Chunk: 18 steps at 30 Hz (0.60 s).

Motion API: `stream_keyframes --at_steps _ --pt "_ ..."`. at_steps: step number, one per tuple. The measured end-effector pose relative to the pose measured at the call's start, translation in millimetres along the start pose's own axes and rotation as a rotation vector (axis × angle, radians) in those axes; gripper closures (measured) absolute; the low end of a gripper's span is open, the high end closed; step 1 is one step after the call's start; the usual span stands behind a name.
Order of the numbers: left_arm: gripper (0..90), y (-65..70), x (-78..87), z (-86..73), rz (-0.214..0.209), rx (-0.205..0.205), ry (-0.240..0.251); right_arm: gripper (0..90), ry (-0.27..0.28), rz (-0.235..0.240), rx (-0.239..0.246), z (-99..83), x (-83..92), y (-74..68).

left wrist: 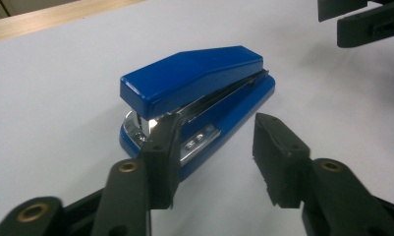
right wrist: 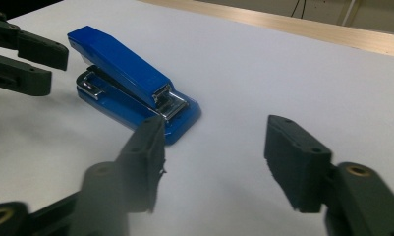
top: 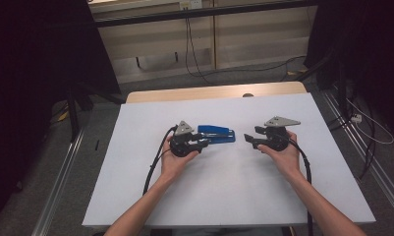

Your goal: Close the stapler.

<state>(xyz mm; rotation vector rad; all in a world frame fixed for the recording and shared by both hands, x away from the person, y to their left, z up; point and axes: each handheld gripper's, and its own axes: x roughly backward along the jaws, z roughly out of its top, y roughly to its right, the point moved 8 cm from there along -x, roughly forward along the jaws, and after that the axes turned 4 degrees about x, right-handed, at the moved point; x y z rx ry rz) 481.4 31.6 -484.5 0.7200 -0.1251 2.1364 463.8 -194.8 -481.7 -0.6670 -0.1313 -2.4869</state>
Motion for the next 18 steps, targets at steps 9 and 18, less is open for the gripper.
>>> stream_keyframes --at_steps 9,18 --pt "26.5 -4.1 3.0 1.2 0.045 0.007 0.021 11.5 0.027 -0.025 -0.013 -1.7 5.3 -2.4" --pt "6.3 -0.4 11.1 5.1 0.049 0.019 0.042 6.2 0.078 -0.034 -0.001 2.7 14.7 -8.0"
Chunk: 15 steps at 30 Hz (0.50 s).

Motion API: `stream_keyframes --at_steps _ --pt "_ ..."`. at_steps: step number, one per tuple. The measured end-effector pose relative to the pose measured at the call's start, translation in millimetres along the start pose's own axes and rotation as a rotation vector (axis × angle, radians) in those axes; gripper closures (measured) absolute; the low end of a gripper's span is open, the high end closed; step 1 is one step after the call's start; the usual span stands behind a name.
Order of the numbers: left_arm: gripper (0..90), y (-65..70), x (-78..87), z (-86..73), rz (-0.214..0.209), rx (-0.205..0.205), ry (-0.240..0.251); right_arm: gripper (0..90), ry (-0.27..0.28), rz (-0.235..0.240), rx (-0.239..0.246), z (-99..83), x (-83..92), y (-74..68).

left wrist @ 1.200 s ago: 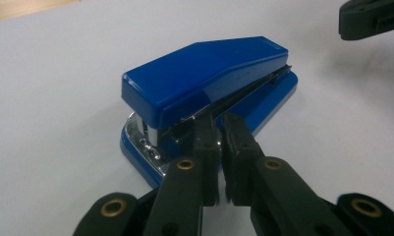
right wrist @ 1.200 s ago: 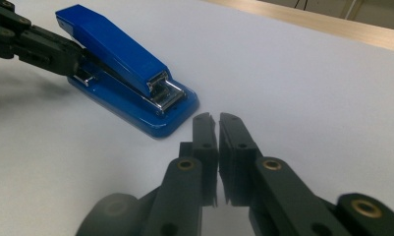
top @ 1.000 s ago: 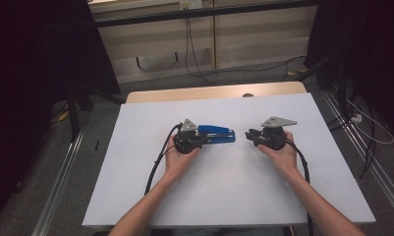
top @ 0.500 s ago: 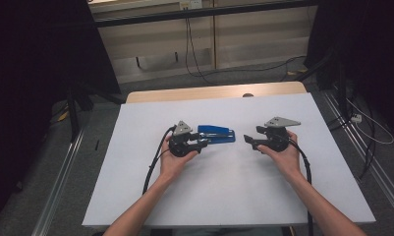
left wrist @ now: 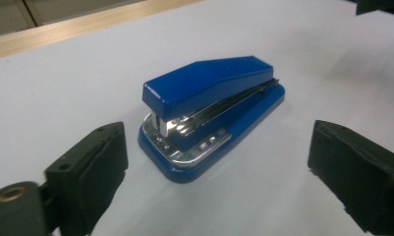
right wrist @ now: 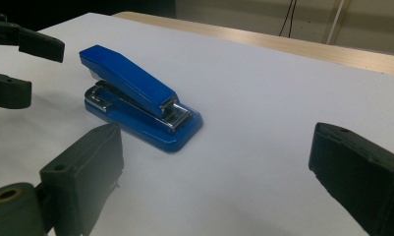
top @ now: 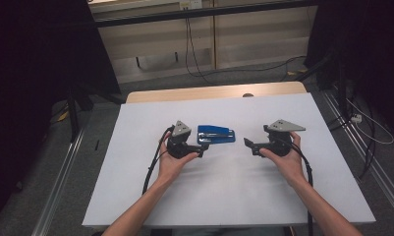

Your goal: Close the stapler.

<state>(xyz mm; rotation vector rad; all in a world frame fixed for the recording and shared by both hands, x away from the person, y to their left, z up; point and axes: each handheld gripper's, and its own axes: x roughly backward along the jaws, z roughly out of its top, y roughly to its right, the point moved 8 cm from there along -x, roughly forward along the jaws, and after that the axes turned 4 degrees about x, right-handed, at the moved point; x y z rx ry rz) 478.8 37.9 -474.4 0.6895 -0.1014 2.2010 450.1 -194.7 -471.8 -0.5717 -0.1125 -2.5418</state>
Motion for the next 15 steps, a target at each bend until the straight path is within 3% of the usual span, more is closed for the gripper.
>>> stream_keyframes --at_steps 3,5,9,13,15 --pt "4.2 2.2 5.7 1.1 -0.016 -0.014 0.018 2.4 -0.003 -0.007 0.011 -0.8 -1.1 -2.5" --pt "3.8 3.4 9.9 1.3 -0.023 -0.021 0.031 4.3 0.001 -0.007 0.019 -0.2 -0.5 -5.1" --pt "4.3 2.9 17.1 -0.1 -0.029 -0.002 0.038 3.7 0.013 -0.019 0.026 2.9 2.9 -7.6" --pt "5.2 -0.5 25.7 -5.0 0.039 -0.021 0.044 4.0 0.033 -0.038 0.031 3.9 7.7 -9.0" --pt "5.8 -1.6 31.6 -8.1 0.053 -0.015 0.06 4.0 0.036 -0.05 0.022 3.3 10.5 -9.3"
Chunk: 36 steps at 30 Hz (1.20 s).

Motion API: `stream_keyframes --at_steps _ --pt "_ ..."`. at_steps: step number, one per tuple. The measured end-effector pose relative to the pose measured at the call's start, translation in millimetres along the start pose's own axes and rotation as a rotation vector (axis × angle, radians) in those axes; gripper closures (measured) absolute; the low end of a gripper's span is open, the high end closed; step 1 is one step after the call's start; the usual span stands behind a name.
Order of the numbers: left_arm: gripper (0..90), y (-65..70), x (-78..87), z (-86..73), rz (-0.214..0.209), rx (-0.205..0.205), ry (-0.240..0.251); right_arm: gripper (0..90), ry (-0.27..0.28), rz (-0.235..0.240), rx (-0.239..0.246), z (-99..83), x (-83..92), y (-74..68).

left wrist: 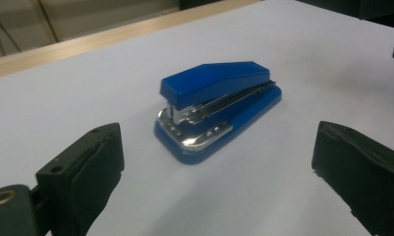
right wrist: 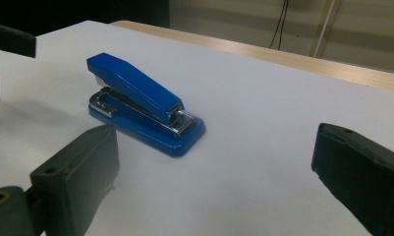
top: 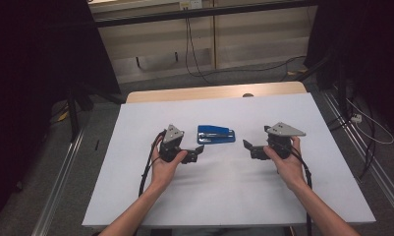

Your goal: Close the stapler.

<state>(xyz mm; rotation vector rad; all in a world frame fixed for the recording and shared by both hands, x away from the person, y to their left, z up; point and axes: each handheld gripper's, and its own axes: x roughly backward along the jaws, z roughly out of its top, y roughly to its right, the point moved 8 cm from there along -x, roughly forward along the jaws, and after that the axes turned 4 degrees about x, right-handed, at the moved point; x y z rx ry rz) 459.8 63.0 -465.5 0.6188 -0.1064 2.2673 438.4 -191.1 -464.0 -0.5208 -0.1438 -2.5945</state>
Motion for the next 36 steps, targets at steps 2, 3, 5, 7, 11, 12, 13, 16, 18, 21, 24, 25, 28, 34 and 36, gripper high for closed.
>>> stream_keyframes --at_steps 2,3,5,7,11,12,13,16,18,21,24,25,28,34,36 --pt "5.9 -1.1 6.6 -3.5 -0.002 0.009 -0.001 4.0 0.008 -0.009 -0.003 -0.3 3.1 0.2" --pt "6.0 -2.2 10.0 -4.9 0.007 0.017 0.004 3.9 0.009 -0.014 -0.005 -0.5 4.6 -0.1" --pt "6.0 -4.8 16.2 -7.0 0.012 0.034 0.008 3.9 0.012 -0.022 0.001 -0.7 6.5 -0.5" --pt "5.9 -7.0 22.3 -8.4 0.009 0.046 0.014 3.9 0.015 -0.028 0.005 -0.6 8.0 -1.2" --pt "5.9 -12.9 34.5 -10.4 0.031 0.04 0.028 3.9 0.022 -0.037 0.005 -2.3 15.3 -2.7" --pt "5.9 -13.6 36.9 -11.0 0.032 0.042 0.03 3.9 0.026 -0.042 0.004 -3.3 17.5 -2.6" --pt "5.9 -14.8 40.2 -11.6 0.038 0.04 0.029 3.9 0.03 -0.046 0.002 -4.0 19.7 -2.4" --pt "5.8 -14.7 46.3 -11.7 0.039 0.049 0.044 3.9 0.044 -0.059 -0.001 -3.1 24.8 -1.1" --pt "5.3 -15.8 50.8 -13.0 0.049 0.036 0.041 3.9 0.049 -0.061 -0.001 -2.2 27.9 -1.0" --pt "5.3 -16.9 56.0 -16.6 0.054 0.035 0.039 3.9 0.054 -0.068 0.0 -2.9 33.5 -0.8" --pt "5.3 -18.3 62.0 -20.1 0.06 0.038 0.036 3.7 0.052 -0.081 0.001 -4.9 37.0 1.1" --pt "5.3 -18.9 64.6 -20.4 0.066 0.042 0.042 3.7 0.051 -0.089 0.003 -4.8 37.3 2.3" --pt "5.3 -22.4 74.2 -21.6 0.077 0.04 0.054 3.4 0.06 -0.099 0.007 -3.9 39.3 3.4" --pt "4.1 -30.8 95.2 -23.9 0.125 0.024 0.082 3.4 0.052 -0.11 0.017 -8.4 45.8 4.6" --pt "4.1 -33.0 101.9 -26.5 0.14 0.038 0.084 3.6 0.057 -0.113 0.016 -7.1 46.2 5.4"
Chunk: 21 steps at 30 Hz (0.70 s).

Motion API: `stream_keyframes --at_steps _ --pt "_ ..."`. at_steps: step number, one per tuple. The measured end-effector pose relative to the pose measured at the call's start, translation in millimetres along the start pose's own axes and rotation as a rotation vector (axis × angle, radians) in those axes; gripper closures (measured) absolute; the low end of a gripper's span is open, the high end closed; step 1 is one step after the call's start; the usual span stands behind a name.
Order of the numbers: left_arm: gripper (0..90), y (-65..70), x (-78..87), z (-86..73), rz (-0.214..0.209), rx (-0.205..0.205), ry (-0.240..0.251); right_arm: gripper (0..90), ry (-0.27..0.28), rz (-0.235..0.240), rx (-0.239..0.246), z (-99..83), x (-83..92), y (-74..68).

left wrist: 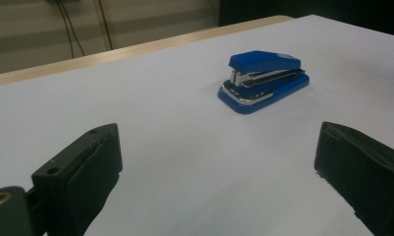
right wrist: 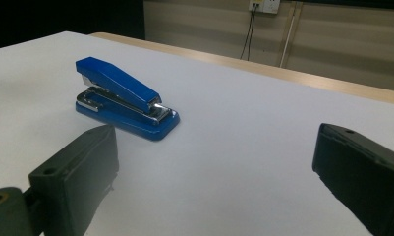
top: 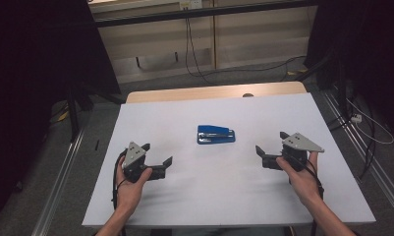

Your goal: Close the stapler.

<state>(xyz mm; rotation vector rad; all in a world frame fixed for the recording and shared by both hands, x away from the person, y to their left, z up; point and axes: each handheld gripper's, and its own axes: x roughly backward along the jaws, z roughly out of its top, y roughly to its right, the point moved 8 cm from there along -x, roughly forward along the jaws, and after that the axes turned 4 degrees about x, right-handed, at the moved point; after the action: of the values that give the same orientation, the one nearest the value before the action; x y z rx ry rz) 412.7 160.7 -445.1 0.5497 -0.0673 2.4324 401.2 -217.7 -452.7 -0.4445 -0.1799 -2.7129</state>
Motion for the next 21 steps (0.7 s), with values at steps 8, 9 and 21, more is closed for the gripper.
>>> stream_keyframes --at_steps 8,9,21 --pt "4.1 -10.7 18.7 -14.5 0.036 0.004 -0.032 3.2 -0.006 -0.014 0.007 -6.2 6.7 -0.1" --pt "4.1 -10.8 21.0 -15.8 0.032 -0.001 -0.036 3.1 -0.005 -0.015 0.008 -6.3 6.9 0.0" --pt "4.2 -12.0 46.1 -23.4 0.078 0.016 -0.026 2.2 -0.004 -0.061 -0.016 -15.4 29.9 13.3"
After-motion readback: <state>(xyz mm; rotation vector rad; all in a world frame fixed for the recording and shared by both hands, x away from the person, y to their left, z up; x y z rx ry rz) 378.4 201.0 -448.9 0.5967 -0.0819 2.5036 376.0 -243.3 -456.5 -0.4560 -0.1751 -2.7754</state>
